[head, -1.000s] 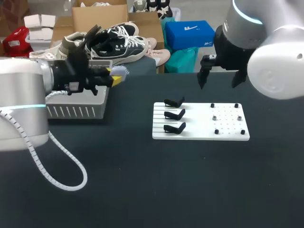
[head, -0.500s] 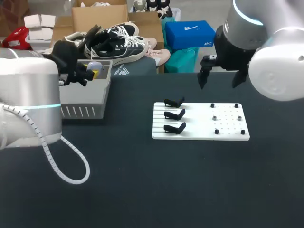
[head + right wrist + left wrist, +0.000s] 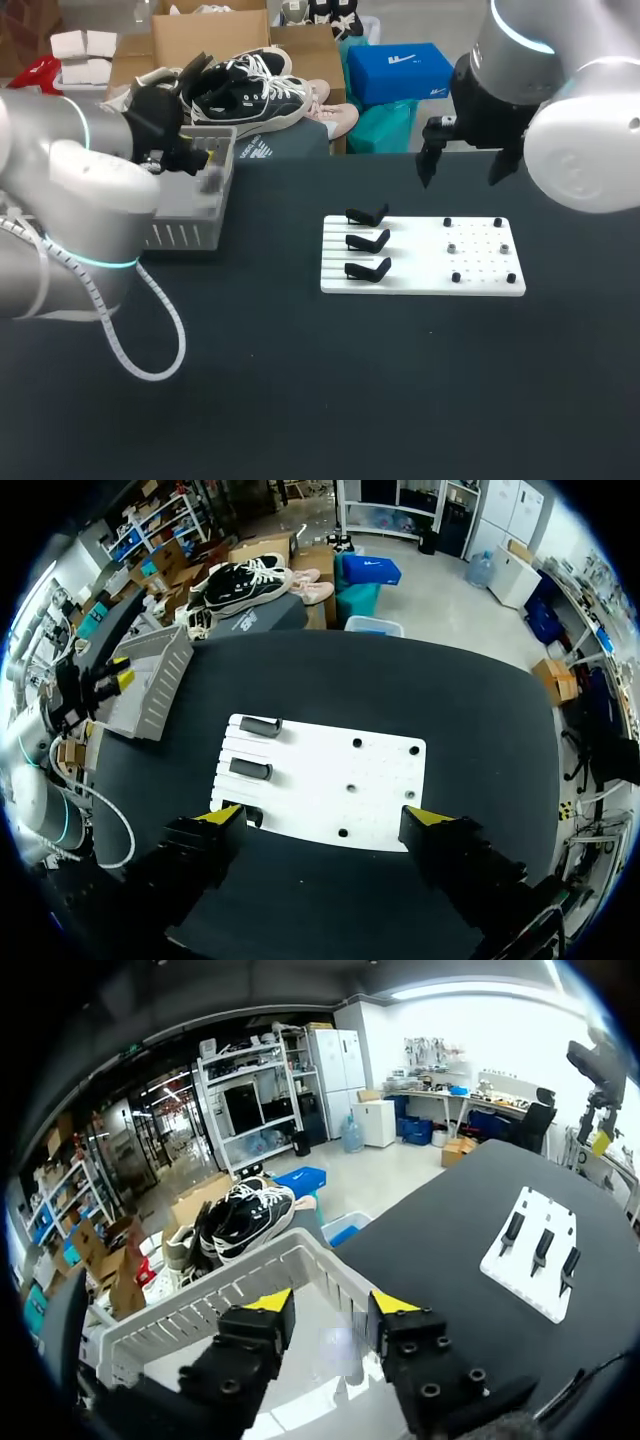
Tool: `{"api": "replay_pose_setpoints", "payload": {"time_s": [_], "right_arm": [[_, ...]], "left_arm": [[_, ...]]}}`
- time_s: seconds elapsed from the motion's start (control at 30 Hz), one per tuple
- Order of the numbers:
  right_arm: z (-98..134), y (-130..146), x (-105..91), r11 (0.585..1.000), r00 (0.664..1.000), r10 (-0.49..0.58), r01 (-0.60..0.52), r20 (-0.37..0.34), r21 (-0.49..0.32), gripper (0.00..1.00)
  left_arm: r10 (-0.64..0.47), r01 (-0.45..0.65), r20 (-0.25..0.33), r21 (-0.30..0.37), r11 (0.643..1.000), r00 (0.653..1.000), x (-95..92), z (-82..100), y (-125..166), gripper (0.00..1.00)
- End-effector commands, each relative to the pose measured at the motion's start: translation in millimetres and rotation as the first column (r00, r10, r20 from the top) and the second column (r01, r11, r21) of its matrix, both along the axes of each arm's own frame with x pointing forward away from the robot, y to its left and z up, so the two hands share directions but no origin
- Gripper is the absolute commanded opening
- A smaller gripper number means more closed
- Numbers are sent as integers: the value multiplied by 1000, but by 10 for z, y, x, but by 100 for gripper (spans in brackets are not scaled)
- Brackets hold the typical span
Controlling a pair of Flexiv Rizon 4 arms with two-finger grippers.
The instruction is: Pick up each earbud case from the left stands, insert the matching earbuds, close the lid, and place the case in the box.
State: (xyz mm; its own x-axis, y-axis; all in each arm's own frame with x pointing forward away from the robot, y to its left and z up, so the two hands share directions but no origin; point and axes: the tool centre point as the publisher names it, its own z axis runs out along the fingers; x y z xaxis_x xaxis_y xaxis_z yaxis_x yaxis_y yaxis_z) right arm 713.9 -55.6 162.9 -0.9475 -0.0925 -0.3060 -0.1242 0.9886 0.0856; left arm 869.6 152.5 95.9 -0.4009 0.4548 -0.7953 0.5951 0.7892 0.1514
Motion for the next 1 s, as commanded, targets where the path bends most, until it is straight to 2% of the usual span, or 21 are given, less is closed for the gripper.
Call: {"api": "replay_pose_setpoints", "payload": {"time_s": [0.03,0.2,0.33,0.57,0.67,0.83,1.0], "right_arm": [[-8,0,-31,1000,1000,-6,6,9,-1,100],[-8,0,-31,1000,1000,-6,6,9,-1,100],[-8,0,-31,1000,1000,-6,6,9,-1,100],[-8,0,-31,1000,1000,-6,6,9,-1,100],[-8,0,-31,1000,1000,-6,6,9,-1,100],[-8,0,-31,1000,1000,-6,6,9,-1,100],[-8,0,-31,1000,1000,-6,6,9,-1,100]], "left_arm": [[-4,4,-18,23,1000,1000,-102,94,27,100],[-47,47,26,5,999,999,-298,252,-59,100],[-132,134,64,-38,990,989,-540,441,-324,100],[-238,241,40,-116,964,971,-934,487,-680,100],[-252,260,65,-169,951,965,-1049,571,-763,100],[-288,304,111,-184,935,951,-1172,735,-904,100],[-330,368,193,-213,905,924,-1290,851,-1079,100]]}}
